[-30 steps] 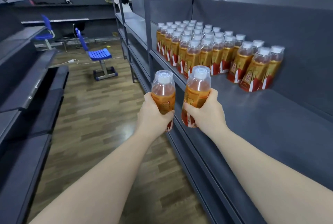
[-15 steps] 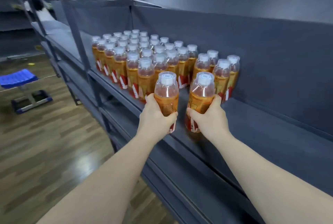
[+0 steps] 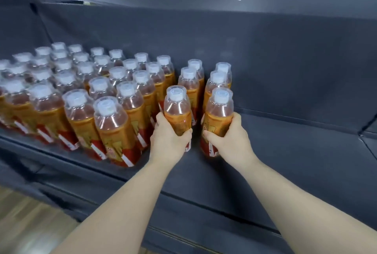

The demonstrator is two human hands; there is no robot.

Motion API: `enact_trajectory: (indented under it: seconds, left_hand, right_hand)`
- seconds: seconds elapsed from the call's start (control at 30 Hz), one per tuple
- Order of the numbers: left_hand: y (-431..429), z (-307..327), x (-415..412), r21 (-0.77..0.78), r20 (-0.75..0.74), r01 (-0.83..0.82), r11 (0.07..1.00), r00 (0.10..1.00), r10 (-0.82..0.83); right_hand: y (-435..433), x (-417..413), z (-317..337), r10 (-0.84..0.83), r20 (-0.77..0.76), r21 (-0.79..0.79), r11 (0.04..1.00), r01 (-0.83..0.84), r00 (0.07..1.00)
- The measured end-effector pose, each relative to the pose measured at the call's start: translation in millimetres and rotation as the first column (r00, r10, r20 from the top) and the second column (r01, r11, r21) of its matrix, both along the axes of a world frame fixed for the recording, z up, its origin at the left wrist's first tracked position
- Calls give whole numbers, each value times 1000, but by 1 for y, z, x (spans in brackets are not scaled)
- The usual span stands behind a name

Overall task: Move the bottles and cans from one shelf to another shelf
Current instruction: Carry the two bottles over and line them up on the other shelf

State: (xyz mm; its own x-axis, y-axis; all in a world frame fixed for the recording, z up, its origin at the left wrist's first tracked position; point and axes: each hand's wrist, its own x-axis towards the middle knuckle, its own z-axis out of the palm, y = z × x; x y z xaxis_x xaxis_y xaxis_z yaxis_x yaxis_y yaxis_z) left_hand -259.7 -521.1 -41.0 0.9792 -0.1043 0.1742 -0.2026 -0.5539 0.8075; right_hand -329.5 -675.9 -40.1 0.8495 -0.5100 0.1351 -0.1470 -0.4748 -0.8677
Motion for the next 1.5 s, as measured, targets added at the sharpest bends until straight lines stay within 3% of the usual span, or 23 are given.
enact_trajectory:
  seconds: [0.27, 0.5, 0.73, 0.97, 1.17, 1.3, 1.4, 1.5]
  left_hand:
    - [-8, -8, 30, -28, 0, 81, 996, 997, -81]
    - [-5, -9, 35, -61, 27, 97, 993, 995, -95]
    - [6, -15, 45, -52, -31, 224, 973, 974, -226]
    - [1, -9, 47, 121, 12, 139, 983, 990, -141]
    - [7, -18, 44, 39, 4, 220, 975, 975, -220]
    - [11, -20, 42, -1, -4, 248, 969, 969, -248]
    - [9, -18, 42, 42, 8, 201, 979, 979, -202]
    - [5, -16, 44, 106, 14, 165, 981, 986, -167]
  right_hand:
    - [6, 22, -8, -12, 53, 28, 1000, 11, 999]
    - [9, 24, -10, -46, 3, 68, 997, 45, 999]
    - [16, 28, -12, -174, -74, -93, 982, 166, 982]
    - [18, 28, -10, -136, -27, 6, 991, 136, 990]
    - [13, 24, -8, -53, -42, 68, 996, 55, 998]
    - [19, 28, -11, -112, -42, 18, 993, 113, 993]
    - [23, 31, -11, -186, -49, -61, 981, 183, 981]
    - [23, 32, -12, -176, -32, -14, 984, 175, 984]
